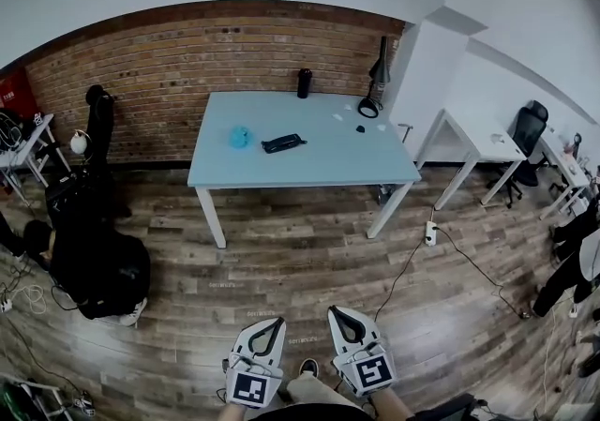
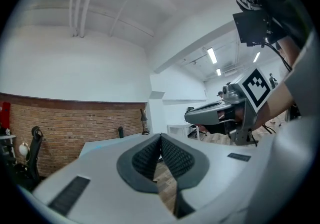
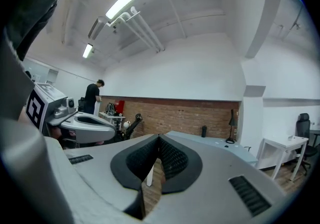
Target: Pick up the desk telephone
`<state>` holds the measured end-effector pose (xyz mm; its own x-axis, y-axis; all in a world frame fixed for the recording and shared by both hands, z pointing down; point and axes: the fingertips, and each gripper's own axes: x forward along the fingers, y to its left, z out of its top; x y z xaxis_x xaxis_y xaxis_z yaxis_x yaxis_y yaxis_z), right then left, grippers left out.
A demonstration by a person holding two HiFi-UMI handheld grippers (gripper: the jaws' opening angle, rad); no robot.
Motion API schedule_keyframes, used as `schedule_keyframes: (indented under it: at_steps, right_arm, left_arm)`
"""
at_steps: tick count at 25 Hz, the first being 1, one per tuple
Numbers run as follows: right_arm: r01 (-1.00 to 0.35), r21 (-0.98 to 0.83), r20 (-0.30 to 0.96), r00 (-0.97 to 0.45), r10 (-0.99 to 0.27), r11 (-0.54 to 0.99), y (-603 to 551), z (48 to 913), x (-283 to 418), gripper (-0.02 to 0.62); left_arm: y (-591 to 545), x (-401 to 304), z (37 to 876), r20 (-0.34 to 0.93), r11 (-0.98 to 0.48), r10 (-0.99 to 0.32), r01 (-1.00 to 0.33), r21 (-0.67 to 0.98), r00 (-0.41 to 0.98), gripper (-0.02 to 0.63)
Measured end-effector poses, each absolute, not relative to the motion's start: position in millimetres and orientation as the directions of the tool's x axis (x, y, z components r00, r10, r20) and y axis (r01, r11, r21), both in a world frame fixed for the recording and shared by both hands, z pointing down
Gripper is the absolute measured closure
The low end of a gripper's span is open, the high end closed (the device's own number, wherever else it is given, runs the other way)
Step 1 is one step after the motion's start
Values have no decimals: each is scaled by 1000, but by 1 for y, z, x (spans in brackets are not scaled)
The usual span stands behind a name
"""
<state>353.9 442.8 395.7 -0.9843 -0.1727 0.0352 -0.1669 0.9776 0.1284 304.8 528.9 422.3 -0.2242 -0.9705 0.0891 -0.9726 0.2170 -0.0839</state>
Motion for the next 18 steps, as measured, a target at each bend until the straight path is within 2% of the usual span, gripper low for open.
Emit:
schedule_keyframes:
  at_steps: [8, 18]
  right_arm:
    - [-202, 43, 34, -978, -204, 978, 373, 412, 350, 583]
    - [-293, -49, 116, -951, -286, 955, 281, 456, 356, 584]
  left_arm:
    - [463, 295, 425, 146, 185, -968, -974, -127, -203, 583]
    - [406, 276, 439, 209, 169, -957, -972, -164, -202, 583]
